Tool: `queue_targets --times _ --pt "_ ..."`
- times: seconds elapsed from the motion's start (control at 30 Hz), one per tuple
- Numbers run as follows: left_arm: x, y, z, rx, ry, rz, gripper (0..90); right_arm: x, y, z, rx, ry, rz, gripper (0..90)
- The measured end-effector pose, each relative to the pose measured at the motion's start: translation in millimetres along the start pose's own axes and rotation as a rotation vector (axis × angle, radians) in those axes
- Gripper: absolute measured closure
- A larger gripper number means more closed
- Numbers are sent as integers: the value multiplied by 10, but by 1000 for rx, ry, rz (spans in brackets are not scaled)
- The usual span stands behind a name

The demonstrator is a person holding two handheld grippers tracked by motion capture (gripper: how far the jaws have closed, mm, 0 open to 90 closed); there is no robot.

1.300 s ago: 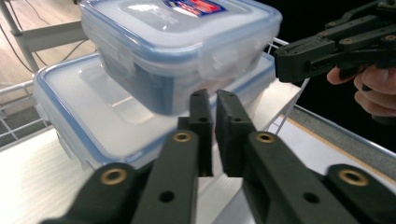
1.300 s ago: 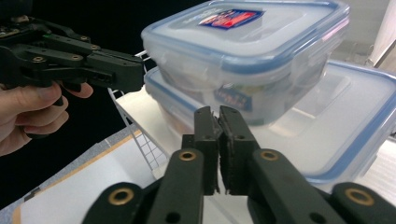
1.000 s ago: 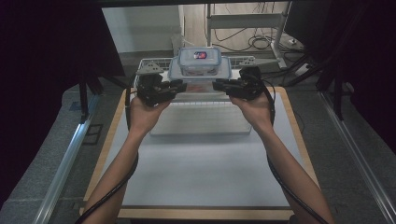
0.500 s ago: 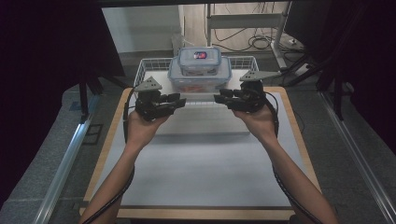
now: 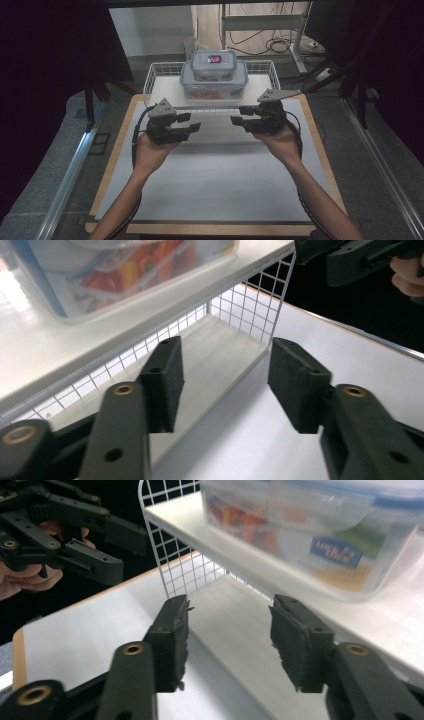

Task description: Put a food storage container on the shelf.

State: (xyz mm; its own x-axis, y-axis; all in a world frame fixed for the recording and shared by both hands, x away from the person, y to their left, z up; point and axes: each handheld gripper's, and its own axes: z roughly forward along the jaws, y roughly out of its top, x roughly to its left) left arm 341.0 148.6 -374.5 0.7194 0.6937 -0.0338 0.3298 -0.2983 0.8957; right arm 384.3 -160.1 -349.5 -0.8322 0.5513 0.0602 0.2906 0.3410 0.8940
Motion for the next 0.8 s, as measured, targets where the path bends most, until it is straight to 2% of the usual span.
queue_targets --times 0.3,0.5,0.57,0.8 --pt "-114 -212 39 28 -4 4 242 105 -255 22 42 -3 -47 298" --pt "-189 -351 40 26 -1 -2 133 156 -425 18 56 3 -39 205" --pt "-223 -400 39 11 -10 -16 113 170 -482 7 60 0 -38 172" --pt "-345 -575 28 14 -19 -11 51 208 -713 -70 87 -31 -41 81"
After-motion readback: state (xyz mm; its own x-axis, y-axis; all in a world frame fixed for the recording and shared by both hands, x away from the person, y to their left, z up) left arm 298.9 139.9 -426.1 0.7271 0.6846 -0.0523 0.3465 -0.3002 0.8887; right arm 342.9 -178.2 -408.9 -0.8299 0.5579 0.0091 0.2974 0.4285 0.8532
